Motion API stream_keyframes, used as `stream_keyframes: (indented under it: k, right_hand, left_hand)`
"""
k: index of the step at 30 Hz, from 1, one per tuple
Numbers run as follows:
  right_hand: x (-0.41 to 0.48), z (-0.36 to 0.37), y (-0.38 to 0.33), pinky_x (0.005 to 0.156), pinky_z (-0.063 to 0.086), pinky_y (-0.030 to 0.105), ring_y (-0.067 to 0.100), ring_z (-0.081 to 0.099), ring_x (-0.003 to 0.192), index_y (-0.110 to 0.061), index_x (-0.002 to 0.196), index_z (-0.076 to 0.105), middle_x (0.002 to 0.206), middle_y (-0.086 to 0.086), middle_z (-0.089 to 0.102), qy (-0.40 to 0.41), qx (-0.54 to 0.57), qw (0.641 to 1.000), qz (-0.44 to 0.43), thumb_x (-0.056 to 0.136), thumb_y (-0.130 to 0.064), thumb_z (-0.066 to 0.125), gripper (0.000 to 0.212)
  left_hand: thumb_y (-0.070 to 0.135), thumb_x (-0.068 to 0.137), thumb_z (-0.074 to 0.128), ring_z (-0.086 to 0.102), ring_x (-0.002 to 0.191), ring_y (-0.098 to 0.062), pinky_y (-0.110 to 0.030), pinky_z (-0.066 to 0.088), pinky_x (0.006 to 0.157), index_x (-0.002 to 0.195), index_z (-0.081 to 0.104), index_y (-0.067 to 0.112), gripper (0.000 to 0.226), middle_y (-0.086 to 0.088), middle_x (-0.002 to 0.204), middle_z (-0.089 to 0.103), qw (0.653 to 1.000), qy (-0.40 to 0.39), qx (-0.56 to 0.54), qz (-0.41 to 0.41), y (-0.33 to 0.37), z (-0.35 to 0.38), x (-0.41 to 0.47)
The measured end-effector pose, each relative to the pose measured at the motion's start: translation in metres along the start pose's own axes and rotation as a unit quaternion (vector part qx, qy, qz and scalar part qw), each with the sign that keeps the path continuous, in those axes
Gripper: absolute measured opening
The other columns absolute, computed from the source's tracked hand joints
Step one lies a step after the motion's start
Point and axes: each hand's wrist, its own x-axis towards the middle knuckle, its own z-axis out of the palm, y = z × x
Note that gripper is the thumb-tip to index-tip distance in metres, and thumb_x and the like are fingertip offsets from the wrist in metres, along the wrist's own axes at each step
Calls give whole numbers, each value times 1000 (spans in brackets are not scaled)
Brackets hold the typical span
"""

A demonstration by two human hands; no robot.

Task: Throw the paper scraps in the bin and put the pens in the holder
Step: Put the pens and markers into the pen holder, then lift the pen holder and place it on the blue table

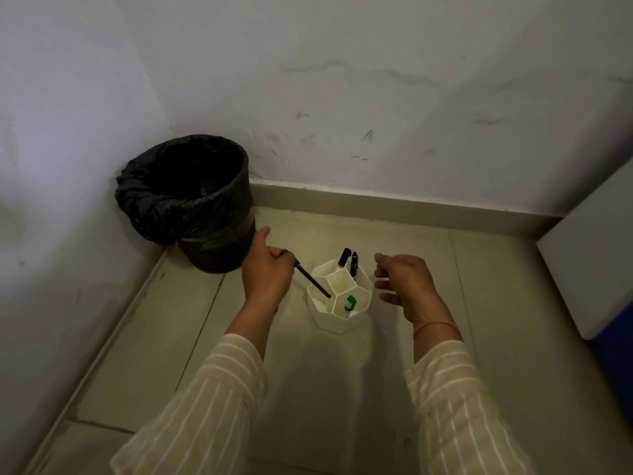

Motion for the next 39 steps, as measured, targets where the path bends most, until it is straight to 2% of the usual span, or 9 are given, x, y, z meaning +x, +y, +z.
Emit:
stream_keyframes:
  k: [5, 9, 13, 16, 19, 24, 28, 32, 39]
  right_hand:
    - [6, -2, 11, 72, 63, 42, 31, 76, 89, -10, 92, 72, 96, 10, 77, 8, -14, 1000, 3, 91, -34, 70, 24]
    - [10, -2, 24, 72, 64, 44, 30, 75, 82, -11, 84, 71, 92, 15, 76, 16, -82, 996, 14, 86, -17, 66, 9]
    - [16, 0, 46, 77, 65, 46, 35, 74, 90, -15, 86, 73, 97, 16, 77, -20, -238, 971, -11, 76, -19, 63, 14]
    - [13, 7, 61, 77, 55, 32, 25, 69, 101, -28, 125, 60, 115, 3, 72, -150, -315, 936, -53, 62, -24, 83, 67]
    - [11, 20, 77, 86, 58, 32, 16, 67, 111, -40, 141, 43, 123, -11, 68, -168, -231, 954, -93, 43, -23, 97, 113]
    - [8, 28, 77, 78, 48, 6, 9, 63, 110, -32, 145, 39, 119, -21, 63, -132, -154, 971, -129, 49, -17, 100, 115]
    - [11, 23, 45, 95, 57, 32, 8, 65, 116, -44, 144, 38, 126, -21, 65, -119, -126, 974, -145, 42, -38, 97, 119]
    - [5, 10, -17, 91, 57, 29, -1, 64, 112, -49, 148, 33, 128, -21, 64, -122, -106, 973, -165, 51, -35, 99, 118]
    - [-45, -35, -156, 97, 60, 45, -1, 66, 112, -48, 149, 31, 124, -29, 64, -135, -90, 974, -159, 50, -26, 101, 123]
  left_hand:
    - [16, 89, 69, 70, 83, -12, -34, 54, 91, 142, 55, 30, 57, 2, 82, 73, 999, -32, 22, 7, -12, 12, -18]
    - [38, 91, 62, 71, 100, -18, -44, 56, 97, 131, 63, 32, 40, 4, 100, 74, 997, -12, -55, -47, -17, 10, -18]
    - [28, 100, 50, 70, 112, -25, -42, 55, 98, 130, 64, 24, 33, -4, 113, 75, 982, -28, -153, -110, -20, 9, -14]
    - [40, 104, 47, 65, 122, -24, -48, 44, 113, 136, 61, 23, 39, -3, 125, 74, 958, -86, -207, -178, -30, 14, -17]
    - [61, 102, 40, 62, 126, -23, -46, 44, 110, 137, 63, 24, 56, 0, 133, 71, 939, -141, -220, -225, -43, 29, -29]
    - [67, 101, 36, 67, 121, -19, -39, 52, 97, 132, 68, 29, 60, 5, 126, 76, 933, -157, -239, -220, -31, 51, -25]
    - [75, 96, 35, 64, 128, -22, -50, 43, 115, 131, 66, 34, 63, 4, 130, 75, 934, -147, -250, -206, 0, 54, -8]
    - [75, 97, 34, 61, 131, -21, -54, 41, 116, 145, 56, 35, 67, 5, 137, 71, 935, -138, -261, -199, 60, 49, 7]
    - [73, 98, 32, 60, 133, -13, -52, 46, 108, 148, 52, 36, 65, 11, 137, 70, 938, -166, -242, -182, 210, 12, 4]
